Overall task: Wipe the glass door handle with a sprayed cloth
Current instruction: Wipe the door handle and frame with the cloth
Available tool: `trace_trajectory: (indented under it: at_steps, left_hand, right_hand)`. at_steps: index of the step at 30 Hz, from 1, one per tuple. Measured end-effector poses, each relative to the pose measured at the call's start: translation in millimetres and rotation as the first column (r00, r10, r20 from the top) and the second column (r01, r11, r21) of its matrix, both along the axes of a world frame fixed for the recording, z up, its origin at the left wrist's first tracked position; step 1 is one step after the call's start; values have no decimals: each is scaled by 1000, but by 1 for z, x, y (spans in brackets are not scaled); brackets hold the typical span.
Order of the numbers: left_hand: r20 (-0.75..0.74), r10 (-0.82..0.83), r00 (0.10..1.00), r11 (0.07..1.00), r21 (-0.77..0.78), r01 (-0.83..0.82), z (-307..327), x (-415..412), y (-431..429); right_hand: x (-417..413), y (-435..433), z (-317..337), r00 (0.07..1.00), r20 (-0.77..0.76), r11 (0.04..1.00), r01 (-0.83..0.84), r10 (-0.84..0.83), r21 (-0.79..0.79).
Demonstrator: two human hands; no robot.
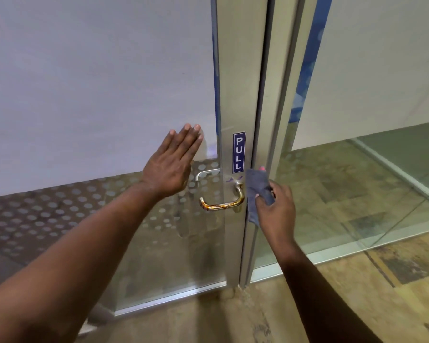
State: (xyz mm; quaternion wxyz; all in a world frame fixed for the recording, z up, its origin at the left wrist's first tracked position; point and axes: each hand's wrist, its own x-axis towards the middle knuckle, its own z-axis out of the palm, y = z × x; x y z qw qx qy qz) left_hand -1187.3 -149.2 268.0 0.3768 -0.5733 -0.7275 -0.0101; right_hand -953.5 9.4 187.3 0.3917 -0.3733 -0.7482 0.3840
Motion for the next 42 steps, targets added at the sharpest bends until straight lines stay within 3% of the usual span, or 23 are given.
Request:
trace_trajectory:
  at_steps: [5,9,12,15,20,24,26,30,35,42]
  left_hand:
    - [-100,-40,994,999,-5,40,3,-18,2]
    - [-149,-48,988,999,18,51,-1,-24,5]
    - [-182,-66,981,997,30,72,-1,-27,5]
    - [-202,-79,976,996,18,85,-1,-29,6]
    - [-208,-72,975,997,16,77,-3,-29,7]
    - [-199,-76,977,997,17,81,-3,-29,7]
    - [-200,-74,977,997,18,79,-2,-29,6]
    - [-201,-69,977,997,15,74,-2,-29,7]
    - [-196,-70,978,997,19,75,-3,-29,7]
    - [-185,-78,980,996,26,84,-1,-28,6]
  right_hand:
    - [-26,4,8,992,48,958,96,-113,271]
    - [-53,6,-2,994,97,916,13,-57,401]
    - [-71,4,-12,981,195,923,-65,-11,380]
    - [-73,-3,-17,983,182,941,-77,17,329]
    - [-72,3,-31,980,166,887,-171,109,429]
    - [-79,12,-33,943,310,780,-286,125,556]
    - [-80,14,-28,924,374,773,-292,78,563]
    - [-79,19,-22,935,355,844,-191,1,502]
    - [-73,22,-20,963,258,968,7,-74,252]
    - [-79,12,-21,985,8,980,170,-170,-99]
